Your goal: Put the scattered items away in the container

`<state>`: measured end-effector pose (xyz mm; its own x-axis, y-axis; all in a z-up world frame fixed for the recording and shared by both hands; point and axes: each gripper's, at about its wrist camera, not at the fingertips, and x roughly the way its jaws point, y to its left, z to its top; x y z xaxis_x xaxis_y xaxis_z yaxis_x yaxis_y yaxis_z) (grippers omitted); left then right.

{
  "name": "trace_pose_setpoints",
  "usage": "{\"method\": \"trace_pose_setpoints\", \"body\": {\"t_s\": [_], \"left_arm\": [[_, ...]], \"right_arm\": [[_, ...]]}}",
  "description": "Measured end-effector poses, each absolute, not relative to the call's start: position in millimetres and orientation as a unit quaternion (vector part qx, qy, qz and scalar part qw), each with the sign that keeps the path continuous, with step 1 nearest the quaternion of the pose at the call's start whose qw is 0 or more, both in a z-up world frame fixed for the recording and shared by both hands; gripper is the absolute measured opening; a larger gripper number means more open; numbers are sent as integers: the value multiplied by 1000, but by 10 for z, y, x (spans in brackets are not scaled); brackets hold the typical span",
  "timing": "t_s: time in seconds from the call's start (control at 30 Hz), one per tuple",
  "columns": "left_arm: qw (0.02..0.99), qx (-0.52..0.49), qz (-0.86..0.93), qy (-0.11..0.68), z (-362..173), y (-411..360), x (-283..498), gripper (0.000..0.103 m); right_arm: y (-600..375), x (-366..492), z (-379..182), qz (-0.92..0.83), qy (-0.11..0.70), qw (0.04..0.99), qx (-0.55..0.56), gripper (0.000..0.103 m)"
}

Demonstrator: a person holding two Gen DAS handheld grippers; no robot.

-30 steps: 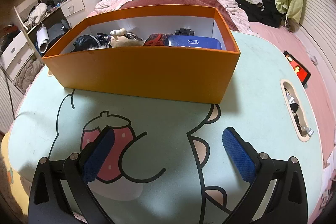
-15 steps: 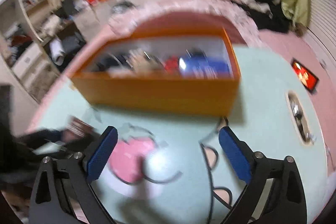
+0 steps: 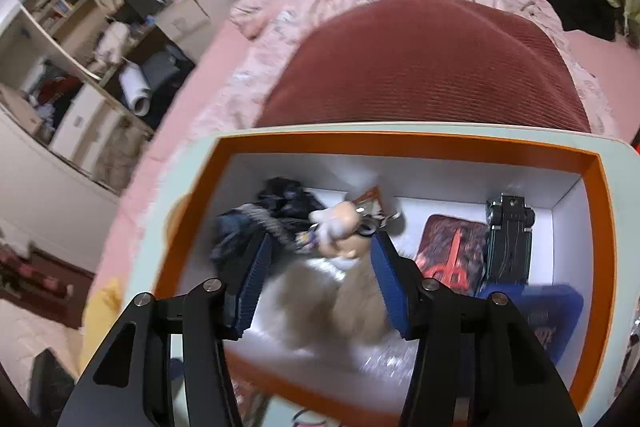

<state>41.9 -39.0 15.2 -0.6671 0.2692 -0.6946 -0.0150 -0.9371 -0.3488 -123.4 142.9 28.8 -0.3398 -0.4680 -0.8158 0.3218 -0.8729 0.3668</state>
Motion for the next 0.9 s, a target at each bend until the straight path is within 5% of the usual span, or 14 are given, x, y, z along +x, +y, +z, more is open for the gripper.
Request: {"method": "trace_pose_setpoints", "body": {"t_s": [0.27, 0.63, 0.9], "left_arm": [[80, -396, 900, -162, 146, -391, 449, 88], [77, -396, 900, -163, 140, -412, 453, 88], [72, -399, 901, -153, 140, -386, 461, 88]], "right_arm": [[1387, -1358, 208, -818, -51, 238, 522, 44], [1842, -583, 1158, -870, -120, 312, 363, 44], [1965, -129, 591, -849, -77, 318, 414, 44]]}}
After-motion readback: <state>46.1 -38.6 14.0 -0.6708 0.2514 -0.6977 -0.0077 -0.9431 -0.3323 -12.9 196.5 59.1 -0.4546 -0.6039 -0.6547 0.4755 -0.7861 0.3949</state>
